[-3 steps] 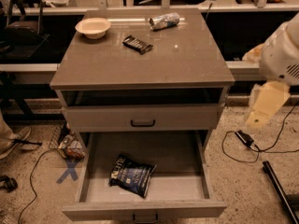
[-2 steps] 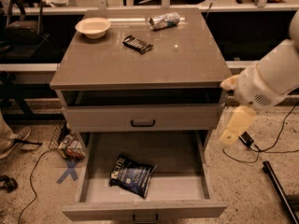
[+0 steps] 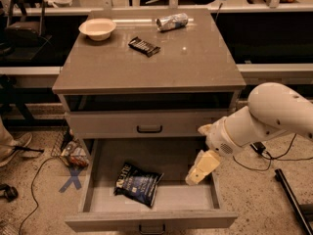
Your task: Pick blue chip bag from middle drawer and place on counter
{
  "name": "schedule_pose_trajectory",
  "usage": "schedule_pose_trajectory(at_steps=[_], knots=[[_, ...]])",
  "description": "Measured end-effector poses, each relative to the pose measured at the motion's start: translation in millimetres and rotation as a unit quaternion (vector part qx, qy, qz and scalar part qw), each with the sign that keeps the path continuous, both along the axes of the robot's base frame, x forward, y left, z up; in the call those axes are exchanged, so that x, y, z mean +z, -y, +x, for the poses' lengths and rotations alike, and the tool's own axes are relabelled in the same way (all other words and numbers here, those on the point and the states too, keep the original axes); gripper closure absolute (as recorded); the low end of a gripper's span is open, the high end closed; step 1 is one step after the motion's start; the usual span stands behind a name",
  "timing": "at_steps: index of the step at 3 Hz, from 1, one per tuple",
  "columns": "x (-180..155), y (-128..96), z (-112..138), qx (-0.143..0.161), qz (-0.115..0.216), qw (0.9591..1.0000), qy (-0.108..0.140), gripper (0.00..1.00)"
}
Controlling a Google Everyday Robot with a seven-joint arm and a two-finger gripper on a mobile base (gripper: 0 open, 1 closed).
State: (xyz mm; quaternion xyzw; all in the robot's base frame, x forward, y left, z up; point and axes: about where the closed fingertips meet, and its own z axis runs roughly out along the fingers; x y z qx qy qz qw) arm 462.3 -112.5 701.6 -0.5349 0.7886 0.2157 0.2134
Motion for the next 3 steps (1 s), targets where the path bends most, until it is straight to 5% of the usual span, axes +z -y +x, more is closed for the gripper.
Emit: schedule_pose_trajectory(at_steps=[2,3], knots=[[-23.7,-2.4,-1.3,-0.007,0.010,0.9998,-0.017,0.00],[-86.2,-20.1,-3.8,-0.009,0.014,0.9990,-0.042,0.00]])
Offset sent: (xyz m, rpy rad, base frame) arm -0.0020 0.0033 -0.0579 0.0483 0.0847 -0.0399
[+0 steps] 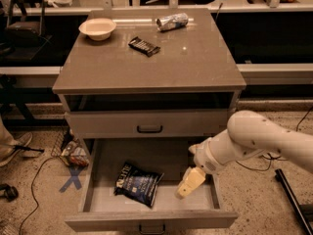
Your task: Pick blue chip bag from middle drawer and place on counter
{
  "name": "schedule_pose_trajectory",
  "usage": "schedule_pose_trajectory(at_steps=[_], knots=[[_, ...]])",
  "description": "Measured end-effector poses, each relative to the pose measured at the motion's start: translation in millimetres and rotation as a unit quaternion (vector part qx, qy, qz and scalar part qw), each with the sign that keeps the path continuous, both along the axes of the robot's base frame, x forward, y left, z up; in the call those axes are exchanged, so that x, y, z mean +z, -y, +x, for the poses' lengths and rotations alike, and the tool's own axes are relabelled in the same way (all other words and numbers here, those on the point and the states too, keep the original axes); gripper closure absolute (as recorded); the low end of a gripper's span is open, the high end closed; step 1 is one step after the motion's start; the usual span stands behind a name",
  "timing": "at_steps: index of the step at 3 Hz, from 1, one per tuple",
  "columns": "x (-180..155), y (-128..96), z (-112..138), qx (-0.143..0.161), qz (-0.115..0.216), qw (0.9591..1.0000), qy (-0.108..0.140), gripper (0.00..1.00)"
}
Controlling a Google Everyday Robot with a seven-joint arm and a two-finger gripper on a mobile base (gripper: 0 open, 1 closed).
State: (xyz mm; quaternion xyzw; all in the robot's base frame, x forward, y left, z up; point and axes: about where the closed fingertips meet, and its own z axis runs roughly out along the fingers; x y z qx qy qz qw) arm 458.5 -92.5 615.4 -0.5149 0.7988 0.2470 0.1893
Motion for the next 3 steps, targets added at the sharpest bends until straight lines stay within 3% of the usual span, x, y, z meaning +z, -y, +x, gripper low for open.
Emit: schedule_pose_trajectory(at_steps=[2,3], knots=[[-123.7,-56.7,22.9,-0.049,0.010,0.9987,-0.012,0.00],[-126.1,-58.8,41.9,-0.073,0.016,0.9971,0.015,0.00]])
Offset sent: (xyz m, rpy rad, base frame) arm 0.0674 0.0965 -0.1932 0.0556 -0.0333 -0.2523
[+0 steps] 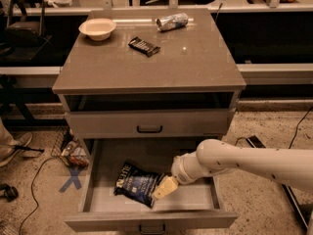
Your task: Pick blue chip bag from middle drawer and place on counter
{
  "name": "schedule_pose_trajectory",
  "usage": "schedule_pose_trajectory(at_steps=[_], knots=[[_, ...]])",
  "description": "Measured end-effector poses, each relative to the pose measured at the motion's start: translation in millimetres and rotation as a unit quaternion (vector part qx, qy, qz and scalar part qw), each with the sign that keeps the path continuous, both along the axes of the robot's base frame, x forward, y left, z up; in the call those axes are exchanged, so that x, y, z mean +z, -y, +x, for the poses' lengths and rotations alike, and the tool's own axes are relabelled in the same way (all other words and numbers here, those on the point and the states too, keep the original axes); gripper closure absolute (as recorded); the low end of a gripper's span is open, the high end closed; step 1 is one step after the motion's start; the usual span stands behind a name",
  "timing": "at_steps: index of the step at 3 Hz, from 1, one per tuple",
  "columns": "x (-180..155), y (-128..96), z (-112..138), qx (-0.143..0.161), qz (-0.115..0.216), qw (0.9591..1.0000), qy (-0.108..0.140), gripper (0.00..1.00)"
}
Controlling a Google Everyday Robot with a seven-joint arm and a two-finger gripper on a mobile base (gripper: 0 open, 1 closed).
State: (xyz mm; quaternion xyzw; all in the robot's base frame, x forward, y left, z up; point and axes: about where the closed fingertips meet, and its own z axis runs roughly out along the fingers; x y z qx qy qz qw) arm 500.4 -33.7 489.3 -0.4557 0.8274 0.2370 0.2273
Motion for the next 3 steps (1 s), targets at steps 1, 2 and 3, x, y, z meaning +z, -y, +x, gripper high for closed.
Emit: schedule_pose_trajectory(at_steps=[1,2,3], knots=[[0.0,0.0,0.0,0.000,0.000,1.0000,0.000,0.00],[-16.5,-10.4,14.0,-0.005,-0.019,0.9997,0.017,0.00],[-50.1,-26.7,39.4,0.001,-0.049,0.9982,0.034,0.00]])
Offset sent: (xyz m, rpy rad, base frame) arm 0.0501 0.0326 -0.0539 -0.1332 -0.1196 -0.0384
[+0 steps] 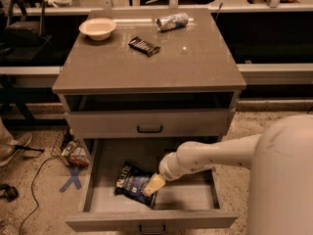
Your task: Pick blue chip bag from middle drawer and place on counter
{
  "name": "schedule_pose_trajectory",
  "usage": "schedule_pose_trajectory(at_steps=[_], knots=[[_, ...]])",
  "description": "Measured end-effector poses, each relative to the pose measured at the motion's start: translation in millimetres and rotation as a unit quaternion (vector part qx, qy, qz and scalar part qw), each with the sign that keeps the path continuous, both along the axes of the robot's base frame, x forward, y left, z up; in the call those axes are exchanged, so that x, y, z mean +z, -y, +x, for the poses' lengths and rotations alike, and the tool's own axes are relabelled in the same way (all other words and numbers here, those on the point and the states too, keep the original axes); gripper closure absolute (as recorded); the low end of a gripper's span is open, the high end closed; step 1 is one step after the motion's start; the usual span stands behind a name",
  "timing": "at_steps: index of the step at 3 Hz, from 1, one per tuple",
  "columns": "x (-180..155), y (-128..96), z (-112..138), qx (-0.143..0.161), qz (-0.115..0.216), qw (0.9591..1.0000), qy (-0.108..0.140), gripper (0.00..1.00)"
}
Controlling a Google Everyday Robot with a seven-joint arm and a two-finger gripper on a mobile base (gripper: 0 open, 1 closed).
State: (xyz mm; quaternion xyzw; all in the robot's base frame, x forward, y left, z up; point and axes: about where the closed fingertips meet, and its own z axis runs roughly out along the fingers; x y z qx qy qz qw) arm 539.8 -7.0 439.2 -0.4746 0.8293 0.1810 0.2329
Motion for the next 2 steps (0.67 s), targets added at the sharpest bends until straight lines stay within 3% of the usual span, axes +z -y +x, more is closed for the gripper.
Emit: schedule_pose_trajectory(at_steps=[2], knots=[[-49.6,-26.0,19.8,0.018,-0.015,0.9997,-0.005,0.00]])
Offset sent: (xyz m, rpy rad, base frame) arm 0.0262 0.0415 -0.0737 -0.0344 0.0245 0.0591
